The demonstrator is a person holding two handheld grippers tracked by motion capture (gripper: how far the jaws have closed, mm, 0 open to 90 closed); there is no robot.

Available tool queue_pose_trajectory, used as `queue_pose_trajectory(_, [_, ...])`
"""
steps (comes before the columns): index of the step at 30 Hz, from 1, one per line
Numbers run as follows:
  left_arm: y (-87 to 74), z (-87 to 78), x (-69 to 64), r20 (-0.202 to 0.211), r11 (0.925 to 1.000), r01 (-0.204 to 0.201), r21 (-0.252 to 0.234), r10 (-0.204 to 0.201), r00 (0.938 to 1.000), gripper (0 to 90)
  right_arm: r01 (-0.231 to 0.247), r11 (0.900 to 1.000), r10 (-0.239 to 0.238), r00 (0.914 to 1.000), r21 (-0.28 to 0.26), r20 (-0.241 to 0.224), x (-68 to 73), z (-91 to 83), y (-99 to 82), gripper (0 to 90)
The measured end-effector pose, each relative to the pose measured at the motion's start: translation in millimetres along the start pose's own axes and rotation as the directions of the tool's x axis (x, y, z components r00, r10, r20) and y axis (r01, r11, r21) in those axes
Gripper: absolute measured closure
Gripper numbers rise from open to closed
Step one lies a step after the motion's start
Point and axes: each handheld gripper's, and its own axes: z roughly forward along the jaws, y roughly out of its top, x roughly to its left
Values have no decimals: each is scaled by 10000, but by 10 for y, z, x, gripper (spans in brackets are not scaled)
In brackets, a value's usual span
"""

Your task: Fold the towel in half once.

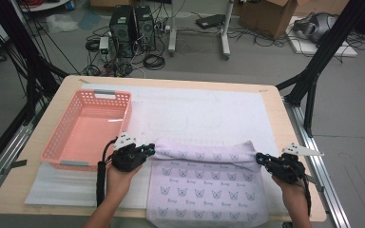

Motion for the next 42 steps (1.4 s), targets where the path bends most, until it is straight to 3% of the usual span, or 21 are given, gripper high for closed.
queue_pose_trajectory(6, [-215, -107, -71, 495, 9998, 54, 174, -63, 9988, 875, 97, 9996, -96, 9999, 253, -29, 71, -92, -132, 860])
queue_pose_trajectory(12, [-276, -85, -151, 494, 9968, -434, 678, 401, 9980, 866, -36, 9963, 47, 9999, 858, -128, 59, -110, -282, 852])
queue_pose_trajectory(13, [-278, -68, -164, 490, 9951, -584, 802, 546, 9973, 847, -39, 9956, 53, 9999, 939, -154, 60, -105, -288, 839])
queue_pose_trajectory(15, [-271, -50, -174, 340, 9955, -639, 695, 616, 9975, 727, -37, 9947, 48, 9999, 1028, -104, 60, -93, -287, 735])
queue_pose_trajectory(18, [-199, -16, -127, 320, 9984, -337, 461, 322, 9990, 584, -225, 9956, 208, 9996, 914, 203, 41, -91, -253, 610])
queue_pose_trajectory(21, [-113, 97, -50, 420, 9990, 4, 442, -22, 9991, 521, -325, 9970, 293, 9985, 701, 456, 29, -66, -172, 569])
queue_pose_trajectory(24, [-36, 261, 22, 423, 9971, 414, 643, -442, 9981, 500, -304, 9956, 247, 9976, 883, 652, 37, 44, -55, 546])
queue_pose_trajectory(26, [9, 360, 43, 175, 9958, 272, 870, -288, 9994, 499, -295, 9946, 218, 9968, 995, 774, 36, 137, 35, 520])
queue_pose_trajectory(28, [5, 442, 63, 95, 9934, 432, 1065, -445, 9990, 514, -322, 9910, 203, 9956, 1299, 919, 14, 250, 113, 500])
queue_pose_trajectory(31, [-51, 528, 86, -105, 9809, 427, 1898, -415, 9991, 606, -400, 9791, 151, 9921, 1993, 1247, -25, 410, 169, 504])
queue_pose_trajectory(32, [-62, 526, 77, -99, 9819, 216, 1880, -201, 9998, 685, -494, 9793, 268, 9928, 1962, 1164, -38, 432, 175, 517])
queue_pose_trajectory(33, [-60, 506, 48, -94, 9847, -5, 1744, 22, 10000, 743, -586, 9796, 369, 9927, 1920, 1149, -39, 432, 178, 591])
queue_pose_trajectory(34, [-55, 493, 32, -79, 9858, -117, 1673, 132, 9999, 797, -556, 9779, 372, 9949, 2015, 940, -33, 417, 176, 733])
queue_pose_trajectory(35, [-47, 471, 7, -101, 9877, -283, 1538, 303, 9995, 806, -382, 9768, 216, 9965, 2107, 806, -25, 408, 170, 808])
queue_pose_trajectory(38, [-34, 402, -17, 1, 9931, -297, 1133, 299, 9996, 815, 76, 9762, -255, 9964, 2165, 803, 15, 349, 126, 851])
queue_pose_trajectory(42, [-45, 241, -71, 428, 9986, -349, 399, 332, 9985, 808, 178, 9922, -277, 9965, 1237, 793, 80, 138, 43, 851])
